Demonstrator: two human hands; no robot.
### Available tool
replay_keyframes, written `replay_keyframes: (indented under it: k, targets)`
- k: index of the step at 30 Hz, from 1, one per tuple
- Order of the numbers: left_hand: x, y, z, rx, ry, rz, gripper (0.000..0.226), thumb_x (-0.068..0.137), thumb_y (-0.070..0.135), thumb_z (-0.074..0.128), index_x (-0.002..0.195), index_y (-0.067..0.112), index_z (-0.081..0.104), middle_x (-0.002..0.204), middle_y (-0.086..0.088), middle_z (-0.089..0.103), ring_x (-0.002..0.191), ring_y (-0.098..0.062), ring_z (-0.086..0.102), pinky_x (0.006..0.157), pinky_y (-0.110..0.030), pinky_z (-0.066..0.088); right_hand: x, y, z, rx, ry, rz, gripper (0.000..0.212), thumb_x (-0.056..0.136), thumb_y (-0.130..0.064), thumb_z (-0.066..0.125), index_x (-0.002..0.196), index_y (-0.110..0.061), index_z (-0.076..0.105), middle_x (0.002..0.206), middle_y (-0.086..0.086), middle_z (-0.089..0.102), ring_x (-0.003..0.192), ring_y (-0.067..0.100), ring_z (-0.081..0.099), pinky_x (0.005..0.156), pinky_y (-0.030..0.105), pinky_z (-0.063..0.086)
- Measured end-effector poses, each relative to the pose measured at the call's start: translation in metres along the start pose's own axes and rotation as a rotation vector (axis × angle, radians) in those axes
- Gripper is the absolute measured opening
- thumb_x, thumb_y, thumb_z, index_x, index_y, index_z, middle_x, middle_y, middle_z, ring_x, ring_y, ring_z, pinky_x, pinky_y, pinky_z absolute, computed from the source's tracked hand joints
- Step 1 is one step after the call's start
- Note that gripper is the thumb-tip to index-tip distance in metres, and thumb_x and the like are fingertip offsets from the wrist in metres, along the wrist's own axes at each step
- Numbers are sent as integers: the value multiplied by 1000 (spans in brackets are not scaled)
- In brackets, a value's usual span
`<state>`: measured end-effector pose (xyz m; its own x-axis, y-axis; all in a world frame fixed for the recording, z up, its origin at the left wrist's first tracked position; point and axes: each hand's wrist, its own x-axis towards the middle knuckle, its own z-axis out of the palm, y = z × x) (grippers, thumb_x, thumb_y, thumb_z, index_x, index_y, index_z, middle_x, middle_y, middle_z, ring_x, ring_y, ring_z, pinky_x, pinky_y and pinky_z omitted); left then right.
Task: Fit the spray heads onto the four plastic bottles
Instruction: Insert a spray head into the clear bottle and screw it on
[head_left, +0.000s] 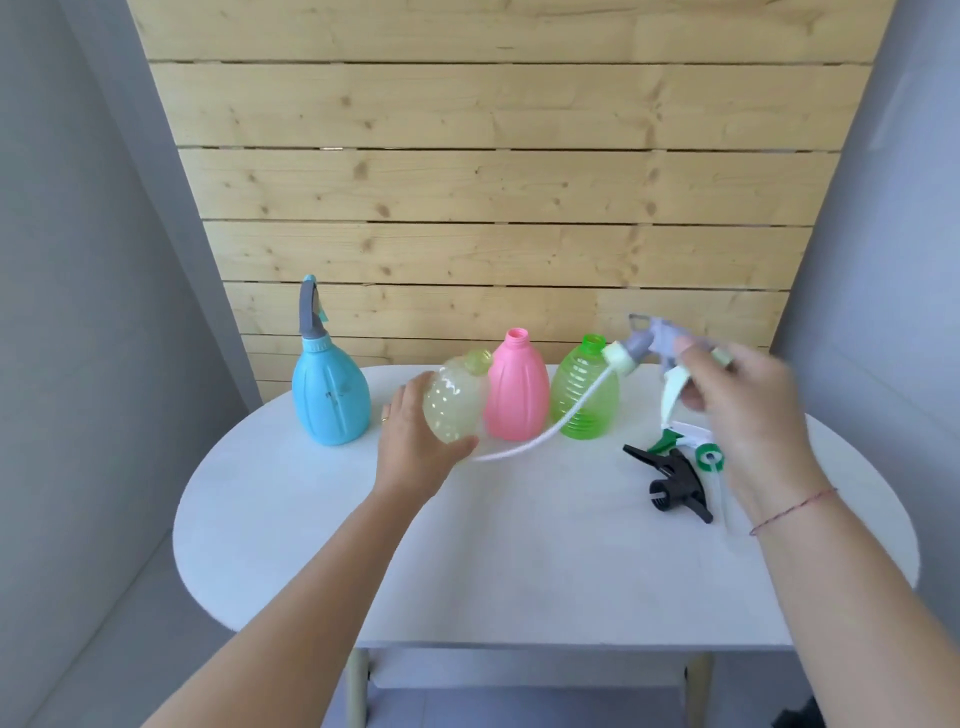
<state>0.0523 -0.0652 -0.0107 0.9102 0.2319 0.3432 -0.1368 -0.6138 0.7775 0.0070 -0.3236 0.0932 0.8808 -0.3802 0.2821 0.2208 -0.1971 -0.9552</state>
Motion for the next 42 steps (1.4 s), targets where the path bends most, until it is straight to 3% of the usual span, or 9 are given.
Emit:
replay_keyframes:
  k: [6, 11, 21, 26, 29, 32, 36, 39, 42]
  targets:
    - [-32, 9, -25, 168, -46, 1, 88, 63, 18, 85, 138, 23, 39, 130, 0, 48, 119, -28, 42, 98, -48, 41, 11, -48, -33, 103, 144, -170, 14, 78, -33, 61, 73, -21, 65, 74, 6, 61, 70, 19, 51, 67, 31, 48]
    - [-41, 11, -36, 312, -13, 14, 84, 65, 22, 82, 137, 29, 38, 129, 4, 47, 121, -25, 42, 97, -41, 39, 6, -61, -46, 149, 131, -204, 16, 78, -39, 58, 73, -24, 60, 74, 4, 59, 71, 18, 51, 57, 13, 46]
    - [-42, 14, -31, 367, 8, 69, 84, 65, 23, 81, 137, 30, 38, 131, 7, 47, 125, -22, 39, 95, -36, 34, 0, -53, -26, 140, 81, -207, 13, 83, -28, 60, 71, -24, 64, 69, 1, 61, 70, 19, 54, 63, 23, 47]
    - [-41, 20, -26, 361, 12, 81, 84, 65, 24, 80, 137, 31, 37, 132, 8, 46, 126, -22, 38, 96, -36, 33, -1, -47, -16, 129, 58, -219, 17, 82, -31, 61, 67, -27, 65, 66, -4, 64, 57, 4, 54, 57, 14, 47]
    - [-42, 25, -25, 360, 14, 79, 86, 65, 27, 81, 138, 32, 36, 132, 8, 46, 126, -21, 38, 93, -34, 32, -2, -46, -11, 106, 61, -211, 16, 81, -34, 61, 66, -29, 66, 66, -7, 66, 61, 7, 56, 66, 26, 50]
    - [-45, 38, -21, 332, 9, 119, 87, 63, 32, 82, 137, 33, 37, 132, 10, 47, 124, -18, 38, 88, -31, 29, -9, -44, -1, 74, 0, -222, 14, 80, -36, 60, 74, -26, 69, 71, -2, 69, 70, 14, 58, 75, 40, 52]
    - [-50, 61, -17, 123, -66, 130, 86, 61, 35, 84, 135, 34, 40, 125, 12, 48, 116, -17, 40, 94, -35, 38, -20, -38, 17, 33, -174, -272, 10, 83, -33, 64, 83, -25, 70, 84, 12, 73, 74, 14, 61, 72, 34, 49]
    - [-52, 69, -24, -111, -198, 63, 85, 61, 29, 87, 133, 34, 42, 122, 13, 49, 117, -15, 42, 96, -31, 39, -21, -36, 19, 121, -300, -248, 4, 83, -29, 67, 84, -27, 71, 84, 3, 72, 77, 10, 64, 78, 32, 49]
    - [-53, 69, -37, -289, -431, -41, 78, 61, 21, 88, 127, 36, 49, 125, 8, 55, 120, -15, 49, 99, -36, 46, -18, -33, 15, 280, -420, -164, 13, 78, -35, 72, 86, -25, 73, 92, 4, 70, 88, 17, 63, 87, 37, 46]
